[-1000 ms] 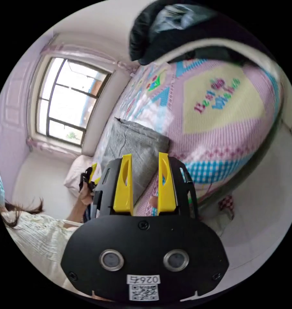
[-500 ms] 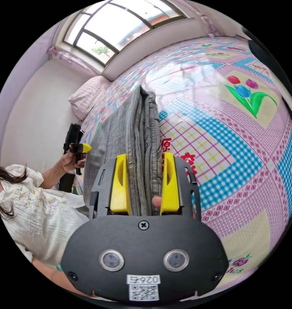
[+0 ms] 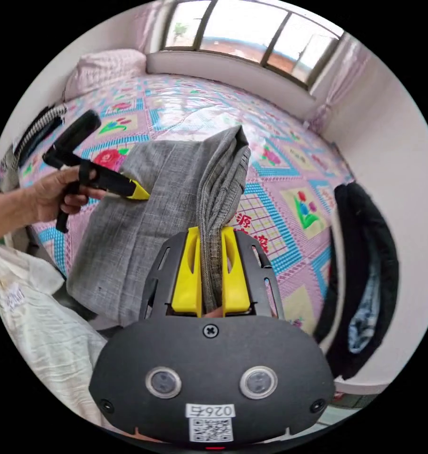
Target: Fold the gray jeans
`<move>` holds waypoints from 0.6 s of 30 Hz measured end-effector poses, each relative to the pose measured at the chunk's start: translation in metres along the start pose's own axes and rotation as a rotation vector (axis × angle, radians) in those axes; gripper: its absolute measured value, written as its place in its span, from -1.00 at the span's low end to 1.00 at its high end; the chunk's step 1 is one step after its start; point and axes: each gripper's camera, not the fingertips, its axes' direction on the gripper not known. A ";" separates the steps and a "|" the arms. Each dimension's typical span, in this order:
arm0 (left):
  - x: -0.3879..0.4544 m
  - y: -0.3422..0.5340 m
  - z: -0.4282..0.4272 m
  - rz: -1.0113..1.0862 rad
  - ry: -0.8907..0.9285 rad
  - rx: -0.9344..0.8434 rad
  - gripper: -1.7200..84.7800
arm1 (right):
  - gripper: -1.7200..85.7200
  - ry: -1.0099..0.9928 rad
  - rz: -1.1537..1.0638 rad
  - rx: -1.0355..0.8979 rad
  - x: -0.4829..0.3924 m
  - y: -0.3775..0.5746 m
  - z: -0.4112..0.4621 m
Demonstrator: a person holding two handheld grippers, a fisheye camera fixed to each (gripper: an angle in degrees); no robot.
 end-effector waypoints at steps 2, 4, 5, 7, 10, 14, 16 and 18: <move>0.020 0.012 -0.003 0.048 0.008 0.008 -0.83 | -0.91 0.062 -0.032 0.023 -0.027 0.007 -0.025; 0.044 0.017 -0.005 0.109 0.027 0.023 -0.83 | -0.91 0.103 -0.012 0.062 -0.038 0.018 -0.060; 0.062 0.017 -0.005 0.148 0.054 0.036 -0.83 | -0.91 0.115 -0.001 0.074 -0.038 0.021 -0.070; 0.094 0.009 -0.002 0.230 0.098 0.046 -0.83 | -0.91 0.191 0.036 0.128 -0.028 0.032 -0.113; 0.149 -0.016 0.014 0.344 0.183 0.044 -0.83 | -0.91 0.310 0.065 0.174 0.001 0.044 -0.169; 0.227 -0.071 0.061 0.483 0.278 0.000 -0.82 | -0.90 0.427 0.086 0.169 0.066 0.055 -0.223; 0.256 -0.097 0.087 0.513 0.292 -0.007 -0.82 | -0.90 0.447 0.102 0.139 0.128 0.057 -0.240; 0.282 -0.134 0.129 0.491 0.296 -0.023 -0.82 | -0.90 0.426 0.120 0.108 0.184 0.056 -0.243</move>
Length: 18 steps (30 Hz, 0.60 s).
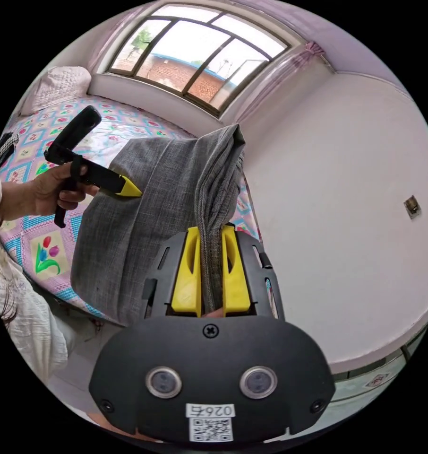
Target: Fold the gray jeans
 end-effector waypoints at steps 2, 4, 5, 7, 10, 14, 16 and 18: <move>-0.017 -0.028 0.035 -0.043 0.007 -0.021 -0.82 | -0.90 -0.033 0.010 -0.050 0.049 -0.005 0.034; -0.044 -0.048 0.071 -0.117 0.005 -0.055 -0.81 | -0.89 -0.086 0.034 -0.121 0.104 -0.002 0.097; -0.067 -0.057 0.095 -0.168 -0.018 -0.092 -0.81 | -0.89 -0.111 0.050 -0.140 0.116 0.001 0.117; -0.108 -0.057 0.124 -0.300 -0.076 -0.158 -0.79 | -0.87 -0.234 0.135 -0.239 0.150 0.021 0.208; -0.156 -0.029 0.125 -0.510 0.082 -0.056 -0.78 | -0.91 -0.294 0.163 -0.433 0.138 0.062 0.318; -0.165 0.010 0.083 -0.542 0.221 0.065 -0.94 | -0.94 -0.214 0.182 -0.303 0.114 0.100 0.322; -0.159 0.029 0.051 -0.529 0.185 0.119 -0.97 | -0.96 -0.157 0.216 -0.251 0.123 0.114 0.295; -0.147 0.059 0.010 -0.506 0.138 0.157 -0.98 | -0.97 -0.104 0.265 -0.173 0.131 0.121 0.258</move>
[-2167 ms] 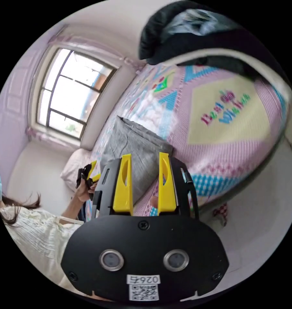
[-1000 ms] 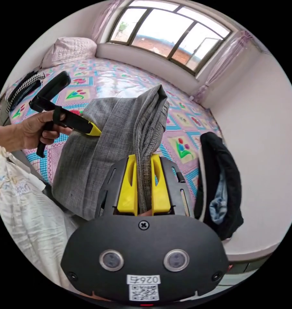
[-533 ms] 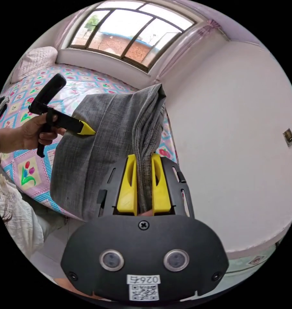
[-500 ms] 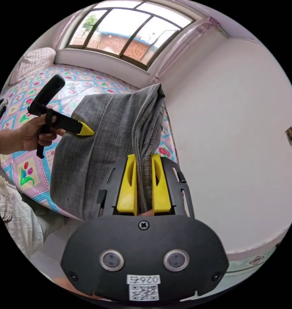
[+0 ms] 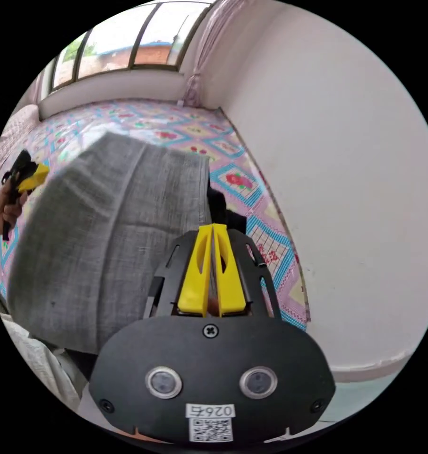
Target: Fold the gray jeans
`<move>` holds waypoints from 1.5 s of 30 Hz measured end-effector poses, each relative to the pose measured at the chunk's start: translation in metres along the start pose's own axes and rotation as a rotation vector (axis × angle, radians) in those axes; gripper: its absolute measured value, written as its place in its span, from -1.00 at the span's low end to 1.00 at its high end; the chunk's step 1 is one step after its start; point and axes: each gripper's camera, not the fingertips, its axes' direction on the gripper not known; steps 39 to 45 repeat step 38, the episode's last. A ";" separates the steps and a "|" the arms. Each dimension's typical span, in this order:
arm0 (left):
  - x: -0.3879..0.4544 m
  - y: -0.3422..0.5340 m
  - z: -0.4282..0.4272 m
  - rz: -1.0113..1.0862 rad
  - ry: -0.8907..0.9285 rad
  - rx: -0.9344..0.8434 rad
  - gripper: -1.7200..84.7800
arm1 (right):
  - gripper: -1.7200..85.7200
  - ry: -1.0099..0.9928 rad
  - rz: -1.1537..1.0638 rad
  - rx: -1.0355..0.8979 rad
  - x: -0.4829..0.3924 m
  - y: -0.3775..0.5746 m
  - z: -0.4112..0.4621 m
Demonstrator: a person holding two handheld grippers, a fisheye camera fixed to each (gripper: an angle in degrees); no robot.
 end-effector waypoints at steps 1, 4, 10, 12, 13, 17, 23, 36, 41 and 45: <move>0.000 0.008 -0.011 0.001 -0.017 0.010 -0.98 | -0.98 0.000 0.018 0.110 -0.001 0.011 -0.032; -0.001 0.059 -0.060 -0.014 -0.111 0.060 -0.98 | -0.99 -0.115 -0.026 0.368 -0.020 0.043 -0.095; -0.017 0.187 -0.148 -0.205 -0.259 0.266 -0.98 | -0.98 -0.206 -0.201 0.178 -0.071 0.073 -0.047; -0.014 0.239 -0.181 -0.274 -0.271 0.394 -0.98 | -0.98 -0.207 -0.153 0.168 -0.056 0.075 -0.054; -0.012 0.252 -0.190 -0.289 -0.276 0.430 -0.98 | -0.98 -0.193 -0.101 0.153 -0.043 0.075 -0.064; 0.019 0.344 -0.240 -0.329 -0.351 0.692 -0.98 | -0.98 -0.261 0.029 0.478 -0.012 0.112 -0.137; 0.057 0.467 -0.274 -0.367 -0.453 0.977 -0.98 | -0.98 -0.441 -0.009 0.804 -0.055 0.164 -0.180; 0.079 0.675 -0.335 -0.400 -0.449 1.231 -0.98 | -0.98 -1.196 -0.357 0.450 -0.270 0.164 -0.176; 0.085 0.701 -0.350 -0.410 -0.500 1.229 -0.98 | -0.98 -1.274 -0.363 0.410 -0.296 0.168 -0.182; 0.085 0.701 -0.350 -0.410 -0.500 1.229 -0.98 | -0.98 -1.274 -0.363 0.410 -0.296 0.168 -0.182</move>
